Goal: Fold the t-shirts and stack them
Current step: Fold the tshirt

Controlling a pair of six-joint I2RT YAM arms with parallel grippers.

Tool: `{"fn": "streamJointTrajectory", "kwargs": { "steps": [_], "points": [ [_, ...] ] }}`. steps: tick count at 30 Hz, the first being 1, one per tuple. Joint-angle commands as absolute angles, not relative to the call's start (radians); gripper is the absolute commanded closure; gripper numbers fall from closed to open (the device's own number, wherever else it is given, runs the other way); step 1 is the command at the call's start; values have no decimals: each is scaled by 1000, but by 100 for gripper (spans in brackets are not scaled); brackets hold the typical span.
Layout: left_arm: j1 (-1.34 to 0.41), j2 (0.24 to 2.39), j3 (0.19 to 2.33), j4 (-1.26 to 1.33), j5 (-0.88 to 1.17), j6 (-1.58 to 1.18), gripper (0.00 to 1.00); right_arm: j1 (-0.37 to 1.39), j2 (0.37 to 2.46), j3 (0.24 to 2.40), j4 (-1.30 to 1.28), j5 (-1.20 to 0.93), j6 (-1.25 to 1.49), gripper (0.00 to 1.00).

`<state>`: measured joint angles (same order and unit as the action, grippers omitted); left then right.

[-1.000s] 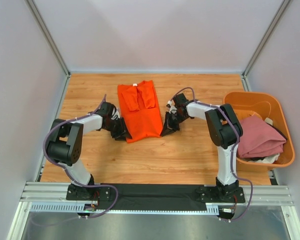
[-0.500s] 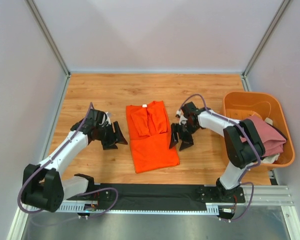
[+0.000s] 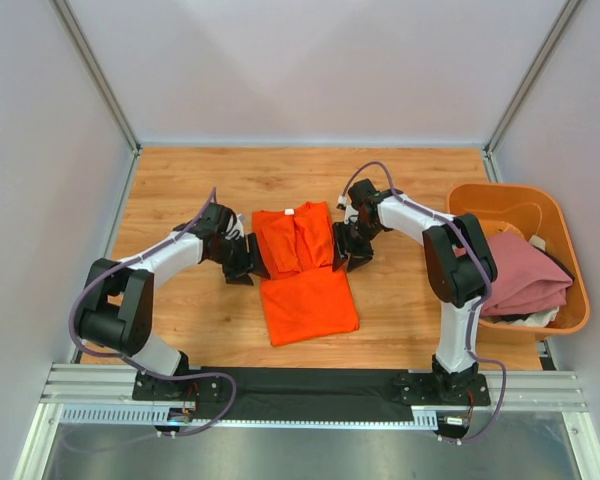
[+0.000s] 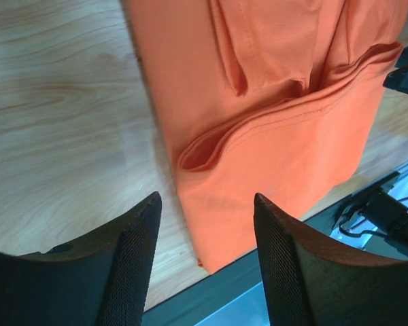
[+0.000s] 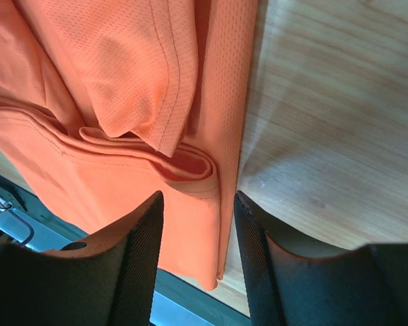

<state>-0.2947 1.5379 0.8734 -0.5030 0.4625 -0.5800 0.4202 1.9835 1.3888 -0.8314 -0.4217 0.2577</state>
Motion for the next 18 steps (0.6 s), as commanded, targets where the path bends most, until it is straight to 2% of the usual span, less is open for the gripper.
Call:
{"fn": "streamJointTrajectory", "kwargs": {
  "steps": [1, 7, 8, 10, 14, 18],
  "points": [
    [-313, 1569, 902, -462, 462, -581, 36, 417, 1994, 1422, -835, -431, 245, 53],
    [-334, 1635, 936, -471, 436, -578, 41, 417, 2013, 1428, -834, -442, 245, 63],
    [-339, 1650, 940, -477, 430, -580, 44, 416, 2014, 1428, -831, -440, 247, 69],
    [-344, 1655, 942, -477, 426, -583, 46, 417, 2013, 1430, -836, -433, 249, 74],
    [-350, 1672, 950, -471, 426, -586, 52, 417, 2006, 1434, -850, -428, 250, 70],
    [-351, 1677, 954, -468, 429, -589, 57, 419, 1996, 1439, -859, -422, 255, 71]
  ]
}}
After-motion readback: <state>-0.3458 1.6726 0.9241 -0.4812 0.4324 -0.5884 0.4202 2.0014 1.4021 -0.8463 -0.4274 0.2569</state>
